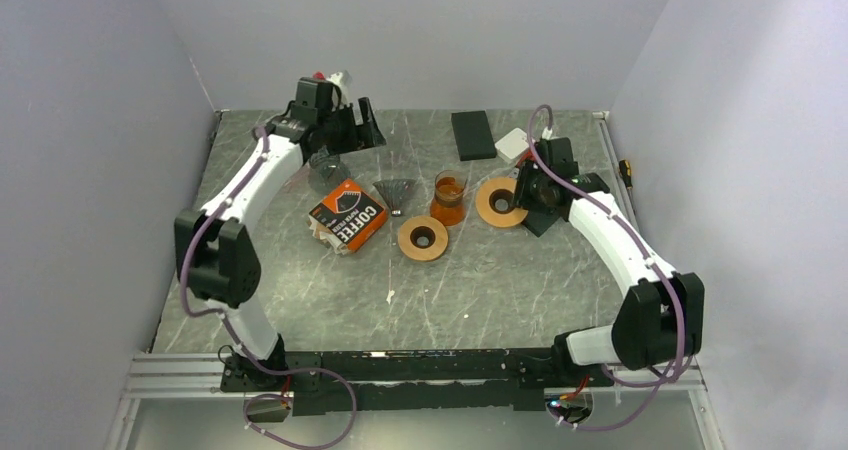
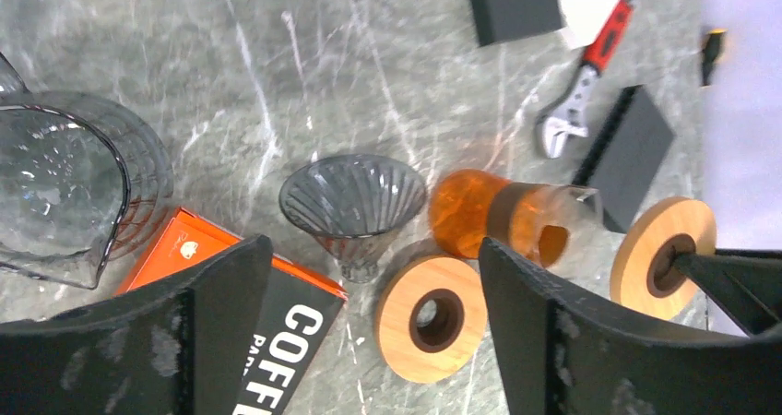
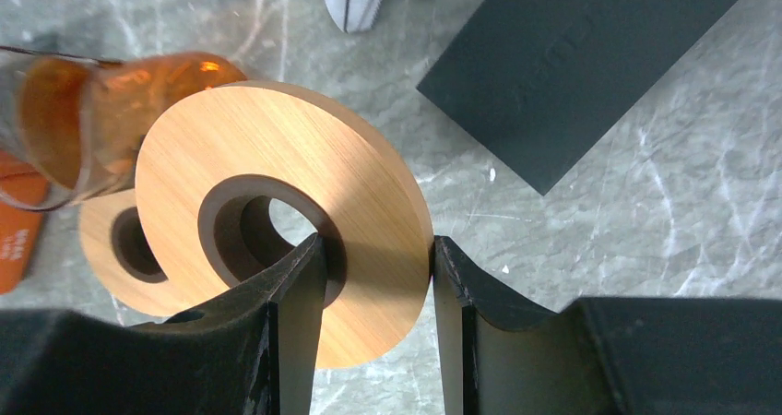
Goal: Place the coffee filter in the dripper
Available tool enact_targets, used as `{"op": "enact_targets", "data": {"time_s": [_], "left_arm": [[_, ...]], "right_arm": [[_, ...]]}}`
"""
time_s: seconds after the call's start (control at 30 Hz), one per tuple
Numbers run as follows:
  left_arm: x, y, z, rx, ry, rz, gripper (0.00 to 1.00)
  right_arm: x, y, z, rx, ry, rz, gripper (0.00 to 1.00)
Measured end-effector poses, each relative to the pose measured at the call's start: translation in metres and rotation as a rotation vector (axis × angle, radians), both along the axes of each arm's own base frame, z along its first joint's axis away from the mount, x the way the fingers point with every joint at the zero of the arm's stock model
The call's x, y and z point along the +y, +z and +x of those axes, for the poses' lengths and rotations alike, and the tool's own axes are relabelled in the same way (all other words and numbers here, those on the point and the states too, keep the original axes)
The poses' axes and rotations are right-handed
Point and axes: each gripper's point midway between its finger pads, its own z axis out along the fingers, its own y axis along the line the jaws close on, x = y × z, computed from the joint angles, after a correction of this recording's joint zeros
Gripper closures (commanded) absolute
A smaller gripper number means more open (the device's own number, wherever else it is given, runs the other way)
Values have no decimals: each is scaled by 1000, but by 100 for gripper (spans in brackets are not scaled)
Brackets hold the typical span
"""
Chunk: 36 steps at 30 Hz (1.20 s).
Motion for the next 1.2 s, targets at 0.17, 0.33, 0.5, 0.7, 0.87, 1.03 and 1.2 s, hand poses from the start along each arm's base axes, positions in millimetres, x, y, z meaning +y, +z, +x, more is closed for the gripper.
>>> {"op": "enact_targets", "data": {"time_s": [0.17, 0.33, 0.5, 0.7, 0.87, 1.03, 1.2], "left_arm": [[0, 45, -17, -122, -29, -49, 1], [-12, 51, -38, -128, -95, -141, 1], [-31, 44, -51, -81, -167, -256, 1], [-44, 33, -60, -36, -194, -360, 1], [-45, 31, -63, -22, -193, -373, 0], [-33, 29, -61, -32, -162, -288, 0], [-8, 43, -58, -99, -98, -173, 0]], "right_arm": [[1, 35, 7, -91, 4, 12, 82], [6, 58, 14, -129, 31, 27, 82], [14, 66, 23, -133, 67, 45, 82], [30, 68, 38, -99, 127, 79, 82], [46, 75, 50, -94, 172, 96, 82], [68, 75, 59, -83, 230, 111, 82], [94, 68, 68, -47, 290, 111, 82]]}}
